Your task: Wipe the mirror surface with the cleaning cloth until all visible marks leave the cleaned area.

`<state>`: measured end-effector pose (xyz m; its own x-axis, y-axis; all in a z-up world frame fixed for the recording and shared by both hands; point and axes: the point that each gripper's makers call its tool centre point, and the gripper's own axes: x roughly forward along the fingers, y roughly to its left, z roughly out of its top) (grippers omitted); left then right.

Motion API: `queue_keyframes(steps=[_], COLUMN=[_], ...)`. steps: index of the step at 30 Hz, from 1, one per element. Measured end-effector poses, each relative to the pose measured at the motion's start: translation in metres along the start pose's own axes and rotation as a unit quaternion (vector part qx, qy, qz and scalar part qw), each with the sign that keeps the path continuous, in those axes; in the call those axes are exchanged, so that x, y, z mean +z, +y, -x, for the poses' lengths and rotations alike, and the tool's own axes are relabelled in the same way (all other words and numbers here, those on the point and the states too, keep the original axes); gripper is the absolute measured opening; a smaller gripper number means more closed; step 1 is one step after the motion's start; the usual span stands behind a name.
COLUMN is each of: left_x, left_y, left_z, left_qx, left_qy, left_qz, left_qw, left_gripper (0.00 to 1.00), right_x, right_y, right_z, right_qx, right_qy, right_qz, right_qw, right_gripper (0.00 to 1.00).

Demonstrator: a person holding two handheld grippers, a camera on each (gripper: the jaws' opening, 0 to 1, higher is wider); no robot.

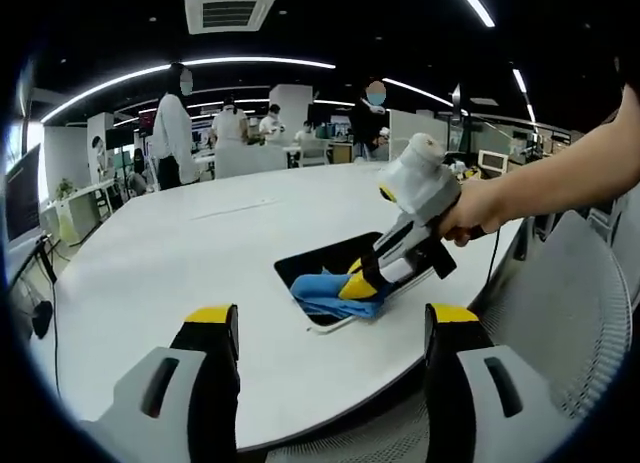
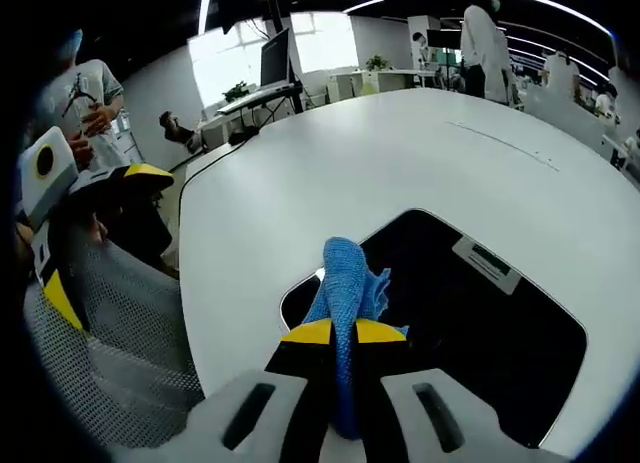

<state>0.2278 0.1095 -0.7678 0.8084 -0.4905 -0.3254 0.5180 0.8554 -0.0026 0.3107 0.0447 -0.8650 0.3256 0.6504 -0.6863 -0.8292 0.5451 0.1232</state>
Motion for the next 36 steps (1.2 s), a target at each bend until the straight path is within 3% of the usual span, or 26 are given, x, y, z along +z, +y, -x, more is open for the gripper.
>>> queue_keyframes(steps=[26,36], left_x=[-0.002,-0.002], left_y=[0.001,0.000], left_z=[0.000,-0.001], left_qx=[-0.002,-0.002], left_qy=[0.001,0.002], left_qz=[0.001,0.002], left_qw=[1.0000,1.0000], left_gripper=[0.73,0.73], right_x=[-0.005,-0.018], right_y=[0.011,-0.008], right_z=[0.004,0.020], right_qx=[0.012,-0.012], right_qy=[0.011,0.008], right_qz=[0.031,-0.008], right_qw=[0.9994,0.9999], right_gripper=[0.00,0.00])
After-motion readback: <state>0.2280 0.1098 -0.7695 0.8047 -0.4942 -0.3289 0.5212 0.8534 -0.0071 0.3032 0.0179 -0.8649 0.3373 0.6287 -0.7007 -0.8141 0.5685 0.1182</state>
